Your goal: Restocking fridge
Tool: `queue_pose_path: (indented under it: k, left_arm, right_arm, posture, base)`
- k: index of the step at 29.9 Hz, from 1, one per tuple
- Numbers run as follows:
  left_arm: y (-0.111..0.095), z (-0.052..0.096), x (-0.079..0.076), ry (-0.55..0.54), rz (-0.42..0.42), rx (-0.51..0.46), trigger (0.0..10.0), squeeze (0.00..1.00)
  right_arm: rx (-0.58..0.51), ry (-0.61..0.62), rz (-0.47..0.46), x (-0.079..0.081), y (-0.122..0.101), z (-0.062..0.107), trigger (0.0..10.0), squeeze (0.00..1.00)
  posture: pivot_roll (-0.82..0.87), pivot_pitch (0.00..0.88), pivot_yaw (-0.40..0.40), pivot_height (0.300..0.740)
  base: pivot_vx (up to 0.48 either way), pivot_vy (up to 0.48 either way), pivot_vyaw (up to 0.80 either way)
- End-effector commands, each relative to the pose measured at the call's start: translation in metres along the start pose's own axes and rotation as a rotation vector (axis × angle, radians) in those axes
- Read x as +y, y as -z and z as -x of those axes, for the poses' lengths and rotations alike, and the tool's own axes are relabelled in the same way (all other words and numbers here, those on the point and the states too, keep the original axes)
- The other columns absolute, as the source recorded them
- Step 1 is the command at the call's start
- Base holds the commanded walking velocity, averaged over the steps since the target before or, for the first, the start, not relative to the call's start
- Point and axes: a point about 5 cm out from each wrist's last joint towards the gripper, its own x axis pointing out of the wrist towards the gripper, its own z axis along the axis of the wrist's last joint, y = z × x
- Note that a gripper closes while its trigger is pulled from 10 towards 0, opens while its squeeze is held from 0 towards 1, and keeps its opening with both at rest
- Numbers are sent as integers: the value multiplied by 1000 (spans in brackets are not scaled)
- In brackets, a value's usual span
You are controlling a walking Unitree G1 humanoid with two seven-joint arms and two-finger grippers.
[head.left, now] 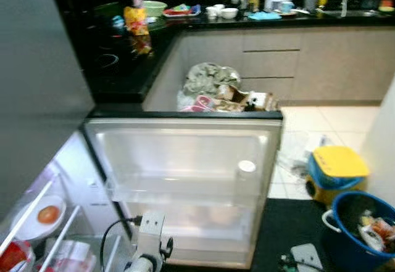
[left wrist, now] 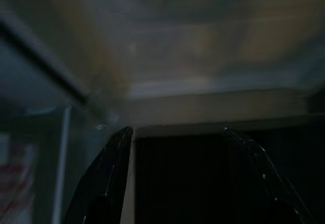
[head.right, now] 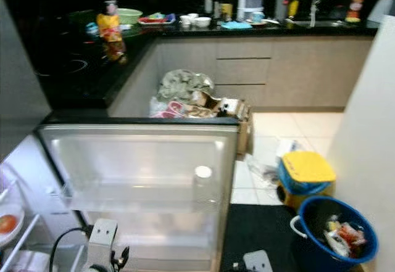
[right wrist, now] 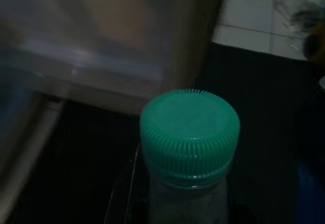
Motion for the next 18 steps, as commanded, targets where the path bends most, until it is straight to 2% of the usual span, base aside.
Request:
queue_pose_path:
  k: [1, 5, 18]
  left_arm:
    - [2, 0, -6, 15, 5, -2, 10000, 0]
    - [8, 4, -12, 38, 20, -12, 10000, 0]
    - [14, 7, -14, 36, 5, -1, 10000, 0]
  right_arm:
    - [10, 17, -3, -6, 6, 4, 10000, 0]
    - [20, 20, -1, -7, 10, 6, 10000, 0]
    - [32, 24, -3, -8, 16, 10, 10000, 0]
  posture:
    - [-77, 68, 63, 740]
    - [-77, 77, 58, 740]
    - [-82, 85, 61, 740]
  base:
    - [322, 0, 0]
    - [81, 0, 0]
    - [0, 0, 0]
